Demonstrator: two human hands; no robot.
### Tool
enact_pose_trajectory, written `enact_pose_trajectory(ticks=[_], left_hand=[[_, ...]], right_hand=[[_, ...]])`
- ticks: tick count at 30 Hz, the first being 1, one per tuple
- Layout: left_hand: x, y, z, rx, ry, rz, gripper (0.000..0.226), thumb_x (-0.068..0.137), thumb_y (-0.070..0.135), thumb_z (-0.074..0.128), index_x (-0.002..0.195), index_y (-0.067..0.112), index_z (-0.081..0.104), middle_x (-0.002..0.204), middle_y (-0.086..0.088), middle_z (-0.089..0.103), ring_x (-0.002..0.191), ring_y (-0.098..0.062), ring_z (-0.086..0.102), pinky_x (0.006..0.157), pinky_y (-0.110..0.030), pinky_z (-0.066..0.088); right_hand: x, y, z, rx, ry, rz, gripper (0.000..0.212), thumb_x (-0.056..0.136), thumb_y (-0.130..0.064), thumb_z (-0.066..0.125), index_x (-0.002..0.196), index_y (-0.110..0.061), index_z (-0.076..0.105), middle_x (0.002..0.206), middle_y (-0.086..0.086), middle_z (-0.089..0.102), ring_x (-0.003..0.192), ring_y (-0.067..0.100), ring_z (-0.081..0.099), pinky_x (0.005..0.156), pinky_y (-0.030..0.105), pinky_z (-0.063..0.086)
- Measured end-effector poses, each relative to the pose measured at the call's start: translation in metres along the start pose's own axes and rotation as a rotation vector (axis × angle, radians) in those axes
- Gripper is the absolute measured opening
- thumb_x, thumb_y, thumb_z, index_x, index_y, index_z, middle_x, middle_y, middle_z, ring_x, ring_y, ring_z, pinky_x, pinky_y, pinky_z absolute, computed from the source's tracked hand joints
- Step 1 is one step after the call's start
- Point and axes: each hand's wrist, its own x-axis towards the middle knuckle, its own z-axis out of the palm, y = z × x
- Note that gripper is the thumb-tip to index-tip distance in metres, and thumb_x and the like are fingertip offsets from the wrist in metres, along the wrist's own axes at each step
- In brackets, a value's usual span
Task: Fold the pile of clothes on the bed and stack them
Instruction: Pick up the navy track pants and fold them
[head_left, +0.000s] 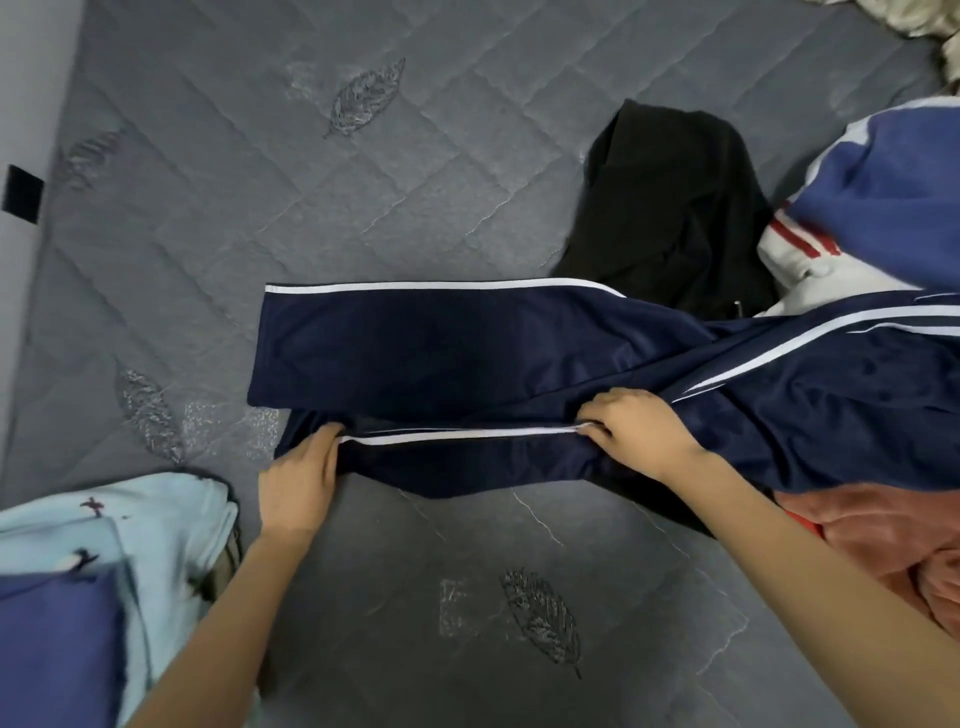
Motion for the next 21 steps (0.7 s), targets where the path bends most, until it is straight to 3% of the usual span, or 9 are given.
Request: enact_pose_trajectory(ticks=[3, 5, 9, 13, 21], left_hand=[[0.036, -0.009, -0.011, 0.015, 0.046, -0.110, 0.012, 0.090, 0.019, 0.054, 0.097, 0.010, 0.058, 0.056, -0.019, 0.059, 0.040, -0.038, 0.054, 0.040, -0.035, 0.041], [0.061, -0.015, -0.017, 0.042, 0.076, -0.113, 0.016, 0.091, 0.021, 0.060, 0.089, 0.006, 0.059, 0.055, -0.021, 0.058, 0.042, -0.041, 0.055, 0.041, -0.036, 0.040], [0.101, -0.041, -0.014, 0.099, 0.042, -0.125, 0.019, 0.093, 0.019, 0.061, 0.089, 0.000, 0.059, 0.066, -0.024, 0.061, 0.051, -0.044, 0.057, 0.047, -0.042, 0.041], [0.123, -0.054, 0.001, 0.098, 0.087, -0.043, 0.009, 0.094, 0.009, 0.057, 0.093, 0.002, 0.062, 0.076, -0.018, 0.062, 0.068, -0.037, 0.056, 0.067, -0.041, 0.034], [0.159, -0.047, 0.036, 0.013, 0.070, -0.067, 0.018, 0.098, 0.010, 0.048, 0.097, 0.004, 0.065, 0.083, -0.014, 0.061, 0.078, -0.034, 0.052, 0.082, -0.042, 0.032]], right_hand=[[0.020, -0.009, -0.014, 0.009, 0.354, 0.160, 0.022, 0.097, -0.031, 0.052, 0.097, -0.012, 0.065, 0.085, 0.009, 0.070, 0.077, 0.035, 0.065, 0.057, 0.035, 0.038], [0.038, -0.013, -0.026, -0.023, 0.422, 0.228, 0.024, 0.098, -0.030, 0.050, 0.101, -0.011, 0.063, 0.082, 0.014, 0.069, 0.072, 0.038, 0.065, 0.055, 0.034, 0.031], [0.075, -0.006, -0.041, -0.046, 0.386, 0.343, 0.027, 0.100, -0.031, 0.046, 0.107, -0.010, 0.061, 0.095, 0.017, 0.068, 0.083, 0.042, 0.063, 0.061, 0.037, 0.033], [0.097, 0.004, -0.034, -0.072, 0.315, 0.451, 0.029, 0.101, -0.033, 0.042, 0.106, -0.009, 0.057, 0.100, 0.017, 0.068, 0.088, 0.041, 0.062, 0.066, 0.038, 0.037], [0.105, 0.023, -0.027, -0.105, 0.333, 0.538, 0.029, 0.100, -0.029, 0.046, 0.098, -0.003, 0.059, 0.092, 0.020, 0.066, 0.082, 0.043, 0.062, 0.063, 0.035, 0.030]])
